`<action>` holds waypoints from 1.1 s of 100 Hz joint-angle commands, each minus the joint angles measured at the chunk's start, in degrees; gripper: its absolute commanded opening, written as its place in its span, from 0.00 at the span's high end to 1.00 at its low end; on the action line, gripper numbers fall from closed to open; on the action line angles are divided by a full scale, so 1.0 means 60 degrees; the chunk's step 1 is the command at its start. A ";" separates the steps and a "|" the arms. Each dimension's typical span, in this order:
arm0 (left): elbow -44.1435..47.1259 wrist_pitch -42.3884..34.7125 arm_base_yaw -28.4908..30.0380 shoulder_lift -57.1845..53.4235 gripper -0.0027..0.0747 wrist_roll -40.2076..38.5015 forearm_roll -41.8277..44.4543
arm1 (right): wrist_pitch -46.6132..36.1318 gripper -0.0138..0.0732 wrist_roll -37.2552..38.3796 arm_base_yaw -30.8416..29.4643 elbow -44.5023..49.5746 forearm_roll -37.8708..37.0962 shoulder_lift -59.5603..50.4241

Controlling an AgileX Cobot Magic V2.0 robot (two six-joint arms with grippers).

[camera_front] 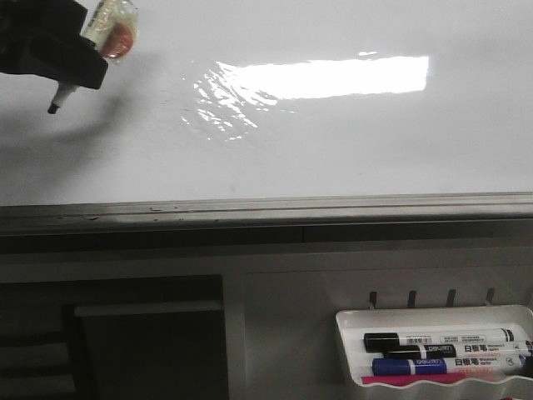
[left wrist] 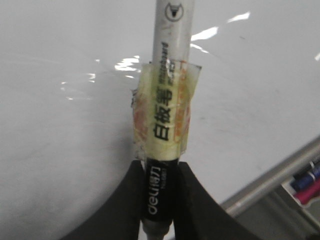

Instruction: Write number 7 on whiteboard

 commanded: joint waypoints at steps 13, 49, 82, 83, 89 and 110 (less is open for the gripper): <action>-0.0653 0.1160 -0.1787 -0.0441 0.99 0.0229 0.1347 | 0.1564 0.28 -0.2078 -0.0035 -0.1465 0.2857 0.1410; -0.1054 0.1437 -0.3901 -0.0001 0.99 0.0229 0.2168 | 0.3464 0.28 -0.2318 0.0286 -0.3113 0.3311 0.3573; -0.1395 0.1347 -0.4268 0.0200 0.99 0.0229 0.2278 | 0.3469 0.28 -0.2571 0.1191 -0.3133 0.3307 0.4524; -0.1413 0.1347 -0.4268 0.0200 0.99 0.0229 0.2292 | 0.3493 0.28 -0.2590 0.1195 -0.3133 0.3307 0.4559; -0.1482 0.1368 -0.4268 0.0200 0.99 0.0229 0.2336 | 0.3553 0.28 -0.2696 0.1280 -0.3133 0.3323 0.4692; -0.1547 0.1368 -0.4268 0.0200 0.99 0.0269 0.2430 | 0.3553 0.39 -0.3167 0.1322 -0.3133 0.3713 0.4838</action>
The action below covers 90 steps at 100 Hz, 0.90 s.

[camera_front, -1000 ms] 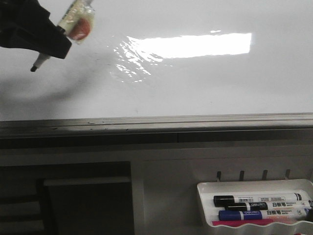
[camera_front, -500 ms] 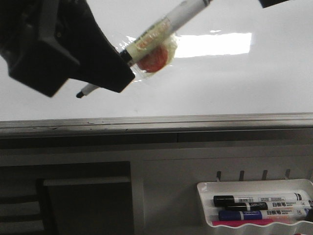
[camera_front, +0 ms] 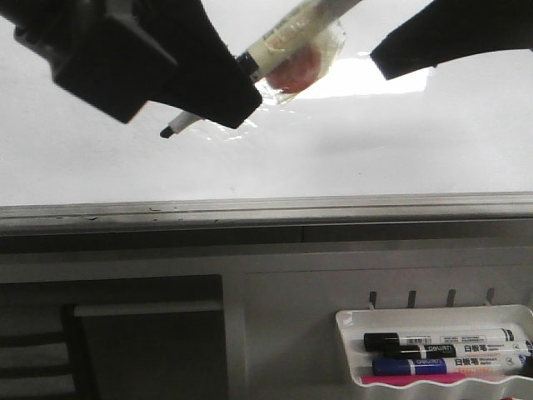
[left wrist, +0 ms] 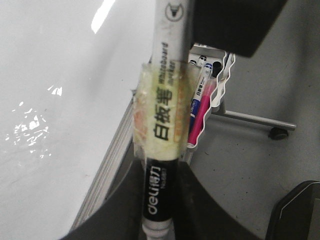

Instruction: Write number 7 on whiteboard

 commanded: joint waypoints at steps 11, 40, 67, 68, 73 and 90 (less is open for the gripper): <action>-0.0347 -0.0617 -0.0086 -0.0183 0.99 0.0114 0.0046 | 0.0156 0.44 -0.0593 -0.0002 -0.0304 0.1148 -0.0132; -0.0347 -0.0617 -0.0086 -0.0183 0.99 0.0176 0.0060 | 0.0729 0.65 -0.1141 -0.0002 -0.0304 0.1551 0.0357; -0.0347 -0.0617 -0.0086 -0.0183 0.99 0.0174 0.0247 | 0.0979 0.92 -0.1589 -0.0002 -0.0304 0.1892 0.0395; -0.0347 -0.0617 -0.0086 -0.0183 0.99 0.0174 0.0247 | 0.0979 0.92 -0.1589 -0.0002 -0.0304 0.1892 0.0395; -0.0347 -0.0617 -0.0086 -0.0183 0.98 0.0174 0.0208 | 0.0979 0.92 -0.1605 -0.0002 -0.0304 0.1892 0.0395; -0.0347 -0.0636 -0.0086 -0.0259 0.61 0.0156 -0.0036 | 0.0959 0.91 -0.1609 -0.0002 -0.0304 0.1892 0.0379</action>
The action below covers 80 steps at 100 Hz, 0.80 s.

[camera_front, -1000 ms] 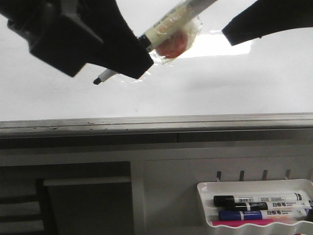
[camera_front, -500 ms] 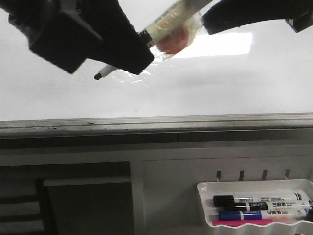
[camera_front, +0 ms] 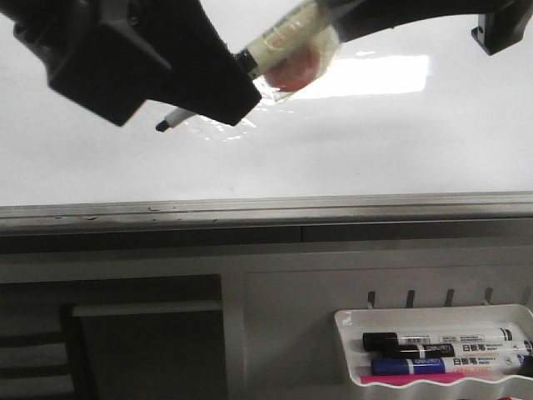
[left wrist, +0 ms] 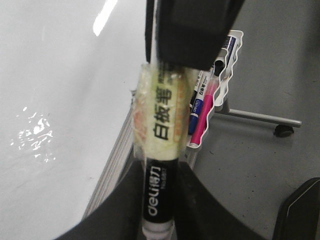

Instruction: Write number 7 on whiteboard

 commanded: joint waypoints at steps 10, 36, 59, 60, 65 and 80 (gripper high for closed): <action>-0.0324 -0.0672 -0.0048 -0.0424 0.35 -0.0121 -0.0160 | 0.0210 0.90 -0.0197 -0.0002 -0.0304 0.0870 -0.0343; -0.0324 -0.0681 0.1147 -0.1591 0.33 -0.1224 -0.0160 | -0.1179 0.91 -0.0197 -0.0002 -0.0271 0.0212 -0.1717; -0.0079 -0.0751 0.3283 -0.2651 0.33 -0.2041 -0.0828 | -0.2652 0.91 -0.0258 -0.0002 -0.0014 0.0060 -0.2747; -0.0050 -0.0741 0.3346 -0.2702 0.33 -0.2041 -0.0903 | -0.2704 0.91 -0.0258 -0.0002 -0.0012 0.0060 -0.2744; 0.0066 -0.0823 0.3752 -0.2874 0.33 -0.2041 -0.1190 | -0.3106 0.91 -0.0258 -0.0002 0.0072 0.0079 -0.2752; 0.0443 -0.1260 0.4651 -0.3325 0.33 -0.2041 -0.1856 | -0.4601 0.90 -0.0696 -0.0002 0.0251 0.0231 -0.2752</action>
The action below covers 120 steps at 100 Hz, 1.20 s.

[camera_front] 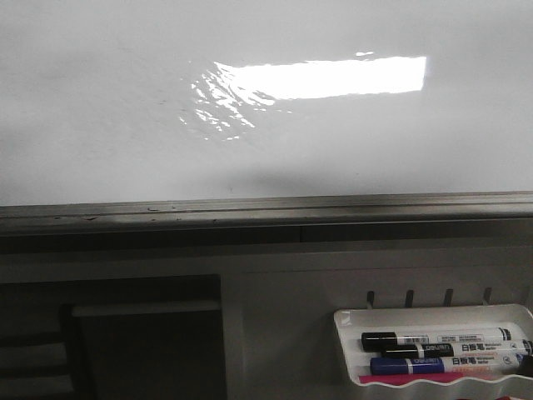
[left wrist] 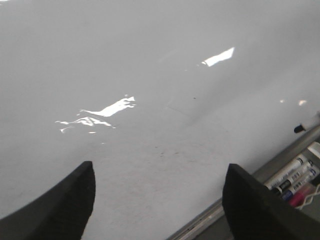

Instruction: Write number 7 on whiteboard

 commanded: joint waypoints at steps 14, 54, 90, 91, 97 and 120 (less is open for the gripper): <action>0.0234 -0.1413 0.0667 -0.0569 0.33 -0.0124 -0.0769 | -0.1755 0.90 -0.1231 -0.0002 -0.0166 0.1204 -0.0070; 0.0259 -0.1923 0.0667 -0.0547 0.33 -0.0124 -0.1154 | -0.2181 0.90 -0.3101 0.0067 -0.0166 0.3124 0.1470; 0.0259 -0.2161 0.0667 -0.0547 0.33 -0.0124 -0.1154 | -0.2159 0.90 -0.4117 0.0081 -0.0166 0.4175 0.2231; 0.0259 -0.2161 0.0667 -0.0547 0.33 -0.0124 -0.1154 | -0.2141 0.90 -0.4115 0.0081 -0.0166 0.4175 0.2266; 0.0259 -0.2161 0.0667 -0.0547 0.33 -0.0124 -0.1154 | -0.2224 0.90 -0.4155 0.0089 -0.0166 0.4175 0.2389; 0.0259 -0.2110 0.0667 -0.0547 0.33 -0.0124 -0.1154 | -0.3097 0.90 -0.4249 0.0237 -0.0166 0.4059 0.2491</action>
